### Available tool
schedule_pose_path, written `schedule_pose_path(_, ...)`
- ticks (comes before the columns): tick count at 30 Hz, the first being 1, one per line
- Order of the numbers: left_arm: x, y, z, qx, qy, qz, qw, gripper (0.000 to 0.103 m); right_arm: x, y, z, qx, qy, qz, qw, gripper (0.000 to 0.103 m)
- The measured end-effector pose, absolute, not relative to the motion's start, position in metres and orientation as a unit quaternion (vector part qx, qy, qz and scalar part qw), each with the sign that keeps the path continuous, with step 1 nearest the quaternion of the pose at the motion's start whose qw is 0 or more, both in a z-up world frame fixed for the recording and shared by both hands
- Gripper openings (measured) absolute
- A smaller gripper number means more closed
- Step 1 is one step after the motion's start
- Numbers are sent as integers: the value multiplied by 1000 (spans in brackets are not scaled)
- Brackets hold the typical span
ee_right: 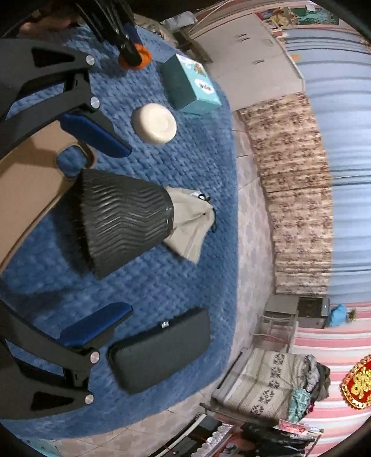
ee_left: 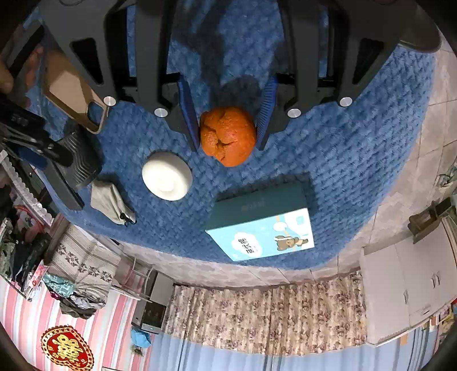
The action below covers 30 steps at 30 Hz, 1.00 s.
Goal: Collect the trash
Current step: 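Grasp the orange with the left gripper while the right gripper approaches the black cup, then close the right gripper around the black ribbed cup and lift it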
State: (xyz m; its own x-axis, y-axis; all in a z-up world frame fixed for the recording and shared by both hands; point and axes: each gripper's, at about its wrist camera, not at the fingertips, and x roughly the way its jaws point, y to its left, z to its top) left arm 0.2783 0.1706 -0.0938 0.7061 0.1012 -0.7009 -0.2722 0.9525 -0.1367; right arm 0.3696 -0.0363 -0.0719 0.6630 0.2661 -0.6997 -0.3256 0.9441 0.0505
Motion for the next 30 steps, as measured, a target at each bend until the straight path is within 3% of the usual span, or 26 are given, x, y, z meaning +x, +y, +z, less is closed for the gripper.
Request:
schedule_pose_path(5,278,172,-94,-114,369,103,917,39,369,-22,-76,-62,378,166,909,97)
schedule_pose_path(8,280,171,-93,-111,372,102,916,39,369,-20,-76,-80,382,165,906,75)
schedule_pose_path(19,280,137,-72,-78,355,86,928,39,330,-76,-30,-48,319,159,933,74)
schedule_pose_path(30,281,45,-45,-51,336,-6,940,39,257,-201,-6,-18,305,75,949,74)
